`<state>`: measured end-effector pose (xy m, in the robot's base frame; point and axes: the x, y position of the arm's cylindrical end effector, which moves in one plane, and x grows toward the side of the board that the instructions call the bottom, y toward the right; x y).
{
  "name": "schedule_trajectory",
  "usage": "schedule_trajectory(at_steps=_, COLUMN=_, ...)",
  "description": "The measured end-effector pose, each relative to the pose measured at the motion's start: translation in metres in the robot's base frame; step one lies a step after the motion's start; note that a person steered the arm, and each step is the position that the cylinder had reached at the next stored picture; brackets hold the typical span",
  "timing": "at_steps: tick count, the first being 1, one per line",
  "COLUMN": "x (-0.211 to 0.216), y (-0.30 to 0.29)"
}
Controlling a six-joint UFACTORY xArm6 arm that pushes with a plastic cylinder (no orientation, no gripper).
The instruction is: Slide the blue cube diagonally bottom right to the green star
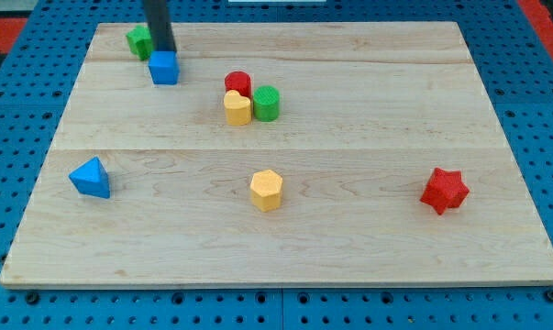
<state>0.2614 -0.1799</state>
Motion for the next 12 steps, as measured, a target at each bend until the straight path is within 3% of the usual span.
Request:
schedule_trajectory(at_steps=1, x=0.011, y=-0.031)
schedule_trajectory(at_steps=2, x=0.029, y=-0.003)
schedule_trajectory(at_steps=4, x=0.018, y=0.028)
schedule_trajectory(at_steps=6, x=0.056, y=0.030)
schedule_trajectory(at_steps=7, x=0.012, y=0.019)
schedule_trajectory(at_steps=8, x=-0.001, y=0.038)
schedule_trajectory(at_steps=10, x=0.065, y=0.059)
schedule_trajectory(at_steps=11, x=0.068, y=0.047)
schedule_trajectory(at_steps=12, x=0.072, y=-0.007)
